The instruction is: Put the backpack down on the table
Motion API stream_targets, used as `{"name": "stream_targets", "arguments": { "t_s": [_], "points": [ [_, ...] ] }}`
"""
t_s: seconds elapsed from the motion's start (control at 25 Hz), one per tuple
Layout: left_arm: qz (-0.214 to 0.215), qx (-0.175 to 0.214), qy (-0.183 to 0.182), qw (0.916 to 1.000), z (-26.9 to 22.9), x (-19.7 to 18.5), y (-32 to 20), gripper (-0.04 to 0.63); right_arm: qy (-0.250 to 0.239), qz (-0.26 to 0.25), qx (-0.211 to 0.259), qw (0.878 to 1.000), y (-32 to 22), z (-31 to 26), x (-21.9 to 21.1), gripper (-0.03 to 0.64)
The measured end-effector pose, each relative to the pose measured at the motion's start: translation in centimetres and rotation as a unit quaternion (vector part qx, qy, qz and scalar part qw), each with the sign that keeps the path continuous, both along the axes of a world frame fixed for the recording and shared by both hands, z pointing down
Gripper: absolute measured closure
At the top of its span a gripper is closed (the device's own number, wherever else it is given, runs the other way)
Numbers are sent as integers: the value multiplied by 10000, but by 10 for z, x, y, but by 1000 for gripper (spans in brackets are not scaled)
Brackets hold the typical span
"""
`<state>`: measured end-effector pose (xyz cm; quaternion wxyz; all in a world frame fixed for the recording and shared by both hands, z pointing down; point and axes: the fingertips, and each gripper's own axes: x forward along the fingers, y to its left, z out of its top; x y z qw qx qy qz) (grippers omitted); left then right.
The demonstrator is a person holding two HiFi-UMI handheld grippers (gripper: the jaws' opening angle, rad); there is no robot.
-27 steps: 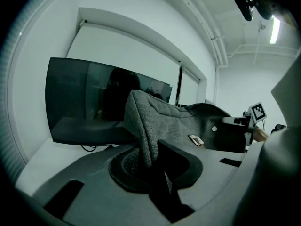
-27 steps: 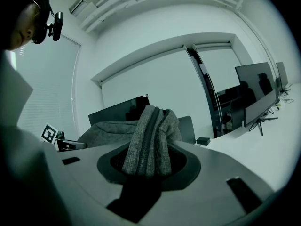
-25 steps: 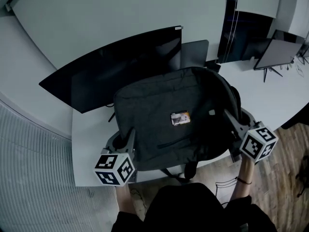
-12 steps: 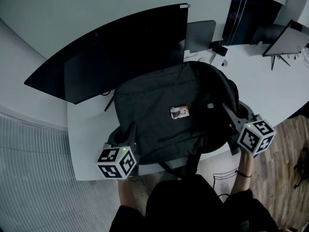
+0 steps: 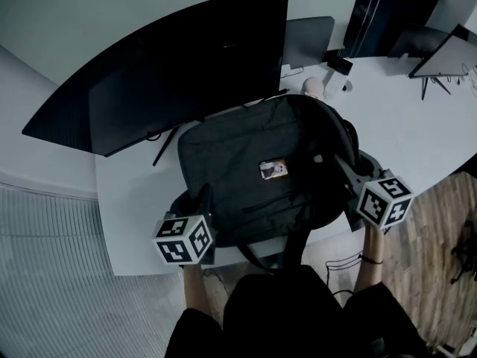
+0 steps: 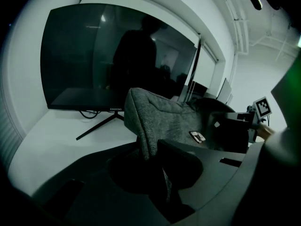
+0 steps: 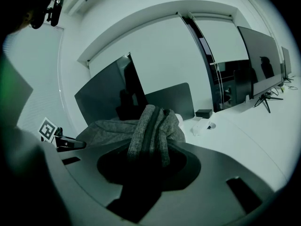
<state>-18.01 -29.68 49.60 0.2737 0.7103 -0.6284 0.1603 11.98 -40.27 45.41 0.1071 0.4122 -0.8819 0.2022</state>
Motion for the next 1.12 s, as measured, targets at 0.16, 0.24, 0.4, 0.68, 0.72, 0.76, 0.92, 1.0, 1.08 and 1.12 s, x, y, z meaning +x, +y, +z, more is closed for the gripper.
{"name": "stream_targets", "arguments": {
  "t_s": [0.16,0.24,0.4,0.68,0.72,0.76,0.92,1.0,1.08,1.12],
  "points": [
    [-16,-238,-10,9997,18,2,-1,532,97,-25,-137,9999,-4,17,0,492],
    [-27,-345,-3,9994,26,2,0,532,138,-43,-225,9996,-5,26,-1,492],
    [34,-432,0,9991,34,1,-2,531,137,-30,-369,9992,-7,36,0,492],
    [-33,-432,-40,9991,42,-2,-4,518,223,7,-488,9986,-12,47,0,492],
    [-44,-429,-34,9991,43,-3,-4,514,237,21,-508,9984,-13,49,1,492],
    [-53,-430,-36,9991,45,-3,-4,509,254,39,-531,9983,-13,51,2,492],
    [-125,-443,-142,9988,51,-6,-7,485,350,106,-627,9974,-15,58,4,492],
    [-164,-448,-193,9987,53,-7,-8,475,408,136,-686,9967,-16,62,5,492],
    [-196,-450,-220,9986,57,-9,-9,465,472,172,-752,9959,-16,67,6,492],
    [-211,-451,-235,9985,58,-9,-10,458,509,195,-788,9954,-16,70,6,492]
  ]
}}
